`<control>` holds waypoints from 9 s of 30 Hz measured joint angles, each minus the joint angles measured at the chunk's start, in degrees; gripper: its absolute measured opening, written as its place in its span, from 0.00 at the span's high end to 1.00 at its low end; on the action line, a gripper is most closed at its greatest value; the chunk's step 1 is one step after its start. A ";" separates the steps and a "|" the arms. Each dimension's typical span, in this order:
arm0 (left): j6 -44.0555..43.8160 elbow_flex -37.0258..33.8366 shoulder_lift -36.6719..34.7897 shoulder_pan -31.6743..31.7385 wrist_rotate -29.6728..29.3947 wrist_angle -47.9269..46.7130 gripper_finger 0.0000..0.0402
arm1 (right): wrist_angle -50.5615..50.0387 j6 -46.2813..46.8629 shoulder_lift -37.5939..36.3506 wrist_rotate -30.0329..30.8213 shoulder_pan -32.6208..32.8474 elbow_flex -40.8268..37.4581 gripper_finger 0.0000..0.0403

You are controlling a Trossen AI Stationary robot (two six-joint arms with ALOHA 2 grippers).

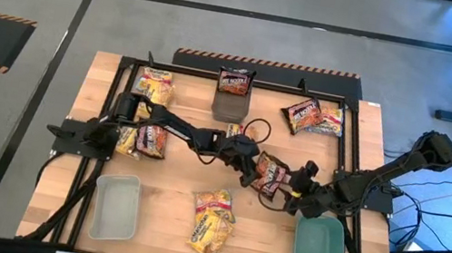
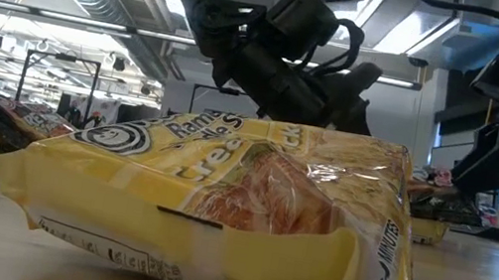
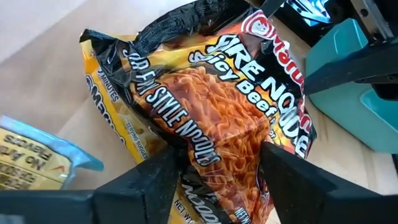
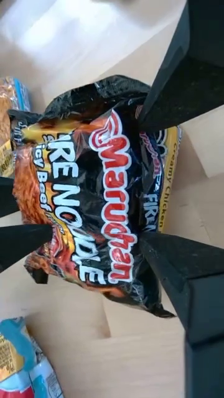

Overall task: Sort Maruchan noodles
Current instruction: Put the bottom right black noodle pack into the black bin

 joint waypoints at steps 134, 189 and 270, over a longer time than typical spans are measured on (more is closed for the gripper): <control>35.44 -46.16 -53.11 -3.91 -18.09 0.26 0.61 | -11.47 -59.74 20.19 -30.95 -47.12 53.32 0.77; 33.97 -46.16 -53.05 -2.62 -18.47 0.52 0.61 | -58.94 -78.90 68.17 -24.88 -58.26 103.36 0.75; 36.68 -46.16 -53.05 -2.62 -16.94 0.72 0.61 | -52.04 -74.20 65.76 -34.71 -60.51 109.22 0.48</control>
